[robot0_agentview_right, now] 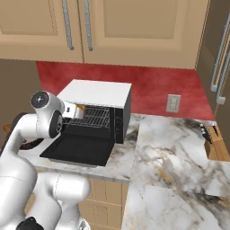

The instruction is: Pick up the heated bread from the toaster oven and place it in the bowl. Then move the bread bowl to the dining counter.

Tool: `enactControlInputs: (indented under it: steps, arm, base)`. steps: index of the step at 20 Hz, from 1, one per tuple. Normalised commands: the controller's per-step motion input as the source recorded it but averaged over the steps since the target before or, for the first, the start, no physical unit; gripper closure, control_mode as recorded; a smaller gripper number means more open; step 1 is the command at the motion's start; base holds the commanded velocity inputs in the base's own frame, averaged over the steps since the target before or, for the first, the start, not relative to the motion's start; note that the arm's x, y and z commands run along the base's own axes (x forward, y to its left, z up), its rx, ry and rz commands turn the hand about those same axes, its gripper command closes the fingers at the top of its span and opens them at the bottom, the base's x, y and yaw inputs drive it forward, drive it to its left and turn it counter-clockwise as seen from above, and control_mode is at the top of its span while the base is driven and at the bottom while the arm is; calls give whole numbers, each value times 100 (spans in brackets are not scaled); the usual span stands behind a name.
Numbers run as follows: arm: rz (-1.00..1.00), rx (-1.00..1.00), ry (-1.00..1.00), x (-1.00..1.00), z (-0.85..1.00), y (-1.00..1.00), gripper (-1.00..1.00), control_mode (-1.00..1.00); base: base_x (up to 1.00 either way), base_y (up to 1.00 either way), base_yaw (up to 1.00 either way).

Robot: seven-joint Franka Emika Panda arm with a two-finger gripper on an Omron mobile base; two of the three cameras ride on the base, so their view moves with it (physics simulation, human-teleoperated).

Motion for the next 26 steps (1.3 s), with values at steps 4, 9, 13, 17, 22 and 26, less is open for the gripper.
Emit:
enactControlInputs:
  steps: [4,9,13,17,22,26]
  arm:
    - [0,0,-35,-3,-94,0,-100,-100]
    - [0,-2,-31,2,-14,2,-100,-100]
    - [0,0,-1,12,0,0,-100,-100]
    - [0,0,0,9,0,0,-100,-100]
    - [0,0,0,10,0,0,-100,-100]
    - [0,0,0,8,0,0,-100,-100]
  base:
    - [0,0,0]
    - [0,0,0]
    - [0,0,0]
    - [0,0,0]
    - [0,0,0]
    - [0,0,0]
